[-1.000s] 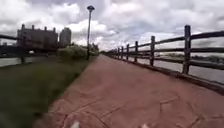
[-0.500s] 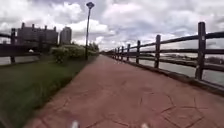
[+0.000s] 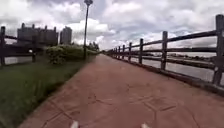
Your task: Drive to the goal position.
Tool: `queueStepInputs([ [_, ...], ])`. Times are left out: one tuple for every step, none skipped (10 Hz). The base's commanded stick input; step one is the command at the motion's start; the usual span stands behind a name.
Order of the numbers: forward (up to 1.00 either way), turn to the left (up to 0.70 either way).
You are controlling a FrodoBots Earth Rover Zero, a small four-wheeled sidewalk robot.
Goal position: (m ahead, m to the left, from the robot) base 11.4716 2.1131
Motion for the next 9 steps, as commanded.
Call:
queueStepInputs([
  [1.00, 0.00],
  [1.00, 0.00],
  [1.00, 0.00],
  [1.00, 0.00],
  [1.00, 0.00],
  [1.00, 0.00],
  [1.00, 0.00],
  [1.00, 0.02],
  [1.00, 0.22],
])
